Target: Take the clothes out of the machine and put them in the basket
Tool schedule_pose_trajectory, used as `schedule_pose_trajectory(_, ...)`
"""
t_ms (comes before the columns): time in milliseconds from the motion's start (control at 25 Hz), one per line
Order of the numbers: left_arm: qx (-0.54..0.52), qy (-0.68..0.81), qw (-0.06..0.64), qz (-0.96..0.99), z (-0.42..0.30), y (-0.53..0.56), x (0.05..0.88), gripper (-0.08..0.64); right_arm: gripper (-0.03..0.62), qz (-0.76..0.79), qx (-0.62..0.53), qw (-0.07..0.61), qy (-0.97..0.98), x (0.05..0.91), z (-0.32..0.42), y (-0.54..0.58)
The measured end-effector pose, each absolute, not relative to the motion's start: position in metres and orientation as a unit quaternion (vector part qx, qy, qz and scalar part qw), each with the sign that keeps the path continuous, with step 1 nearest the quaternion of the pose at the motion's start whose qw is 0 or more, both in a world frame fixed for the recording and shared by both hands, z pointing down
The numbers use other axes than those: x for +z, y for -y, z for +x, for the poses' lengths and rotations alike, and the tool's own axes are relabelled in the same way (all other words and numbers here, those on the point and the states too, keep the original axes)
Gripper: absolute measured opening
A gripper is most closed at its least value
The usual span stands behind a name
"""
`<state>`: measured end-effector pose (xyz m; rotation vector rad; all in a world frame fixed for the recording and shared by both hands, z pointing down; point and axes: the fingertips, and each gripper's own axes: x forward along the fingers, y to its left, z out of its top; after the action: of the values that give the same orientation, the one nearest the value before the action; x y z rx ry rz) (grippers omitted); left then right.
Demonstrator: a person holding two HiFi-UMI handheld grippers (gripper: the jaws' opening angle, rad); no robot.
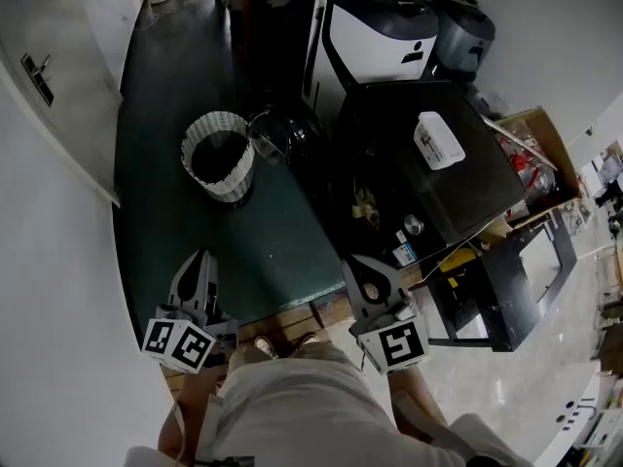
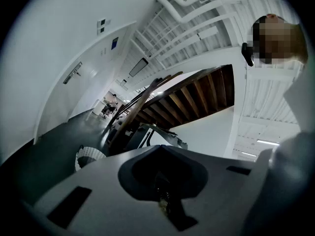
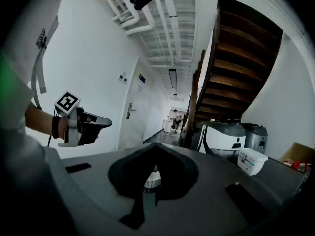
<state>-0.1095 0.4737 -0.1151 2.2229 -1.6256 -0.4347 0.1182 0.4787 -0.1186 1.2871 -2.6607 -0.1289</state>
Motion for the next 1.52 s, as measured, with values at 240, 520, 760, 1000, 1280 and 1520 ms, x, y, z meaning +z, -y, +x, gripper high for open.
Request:
schedule_pose_trajectory(240,-0.154,0.577,0.173,0.783,-0.104,-0.477,-0.118,0.014,0.014,0.429,-0.046,0.095,0.897,-0.118,0.125,-0.484)
schedule_pose_trajectory(520,-0.146,0.579,0.177,0.782,-0.092,-0.478,-0.111,0.014,0.014,0.423,-0.036,0.095,0.901,-0.111,0.133,-0.486)
schedule_pose_trajectory(760,-0.152,0.586,0.177,0.776,-0.084,-0.477,-0.108,0.014,0.014,0.407,-0.030,0.072,0.910,-0.112,0.140,-0.485)
schedule_pose_trajectory(1000,-0.160,0.599,0.178,0.764,-0.077,-0.466,-0.100,0.165,0.014,0.407,-0.028,0.071,0.910,-0.110,0.158,-0.475)
schedule_pose_trajectory(1280,-0.131,0.621,0.151,0.758,-0.058,-0.448,-0.099,0.512,0.014,0.412,-0.017,0.061,0.909,-0.100,0.186,-0.461)
schedule_pose_trajectory(1520,-0.113,0.621,0.154,0.760,-0.058,-0.434,-0.094,0.526,0.014,0.417,0.010,0.060,0.907,-0.081,0.189,-0.455)
